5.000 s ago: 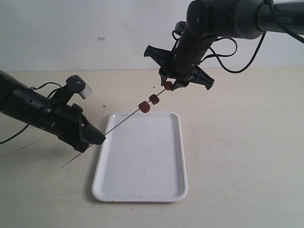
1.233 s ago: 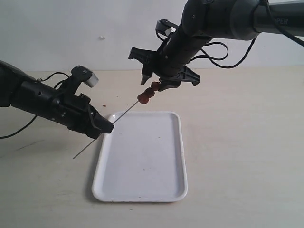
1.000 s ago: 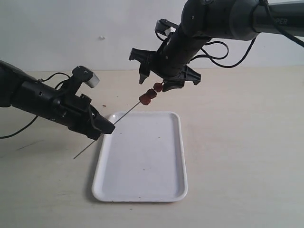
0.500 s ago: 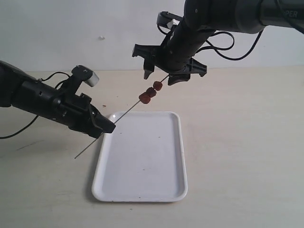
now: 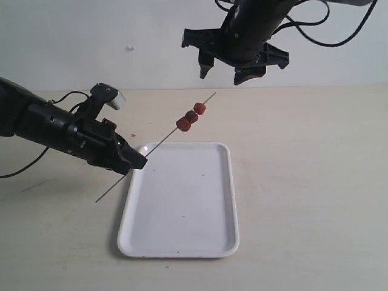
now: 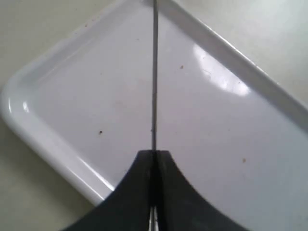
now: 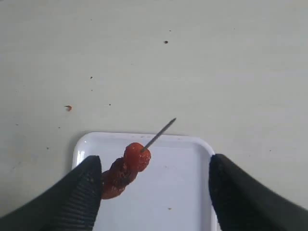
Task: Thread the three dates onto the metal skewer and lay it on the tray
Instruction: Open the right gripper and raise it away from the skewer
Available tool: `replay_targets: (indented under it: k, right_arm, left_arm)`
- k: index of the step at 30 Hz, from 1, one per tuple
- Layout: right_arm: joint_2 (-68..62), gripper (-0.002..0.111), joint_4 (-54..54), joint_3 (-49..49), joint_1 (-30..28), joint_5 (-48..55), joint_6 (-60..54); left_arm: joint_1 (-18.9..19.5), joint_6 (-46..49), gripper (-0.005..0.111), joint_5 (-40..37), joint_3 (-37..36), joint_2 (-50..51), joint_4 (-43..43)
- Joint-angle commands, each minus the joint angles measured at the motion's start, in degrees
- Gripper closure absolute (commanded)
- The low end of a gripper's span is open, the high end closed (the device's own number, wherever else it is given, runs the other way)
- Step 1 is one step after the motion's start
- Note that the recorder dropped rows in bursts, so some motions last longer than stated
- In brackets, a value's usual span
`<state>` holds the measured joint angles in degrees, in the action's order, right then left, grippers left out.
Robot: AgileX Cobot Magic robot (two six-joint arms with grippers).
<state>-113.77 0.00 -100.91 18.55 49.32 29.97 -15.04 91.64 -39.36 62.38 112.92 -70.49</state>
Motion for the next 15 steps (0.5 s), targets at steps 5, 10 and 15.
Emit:
replay_targets:
  k: [5, 10, 15]
  right_arm:
    - [7.05, 0.046, -3.55, -0.04, 0.08, 6.2, 0.51]
    - [13.54, 0.046, -10.62, -0.04, 0.08, 12.18, 1.67]
    - [22.46, 0.06, -13.94, 0.7, 0.08, 16.24, 1.67]
  left_arm:
    - [-0.38, -2.28, 0.107, 0.22, 0.41, -0.22, -0.79]
    - [-0.38, -3.96, 0.107, 0.22, 0.41, -0.22, -0.79]
    - [-0.38, -6.97, 0.107, 0.11, 0.41, -0.22, -0.79]
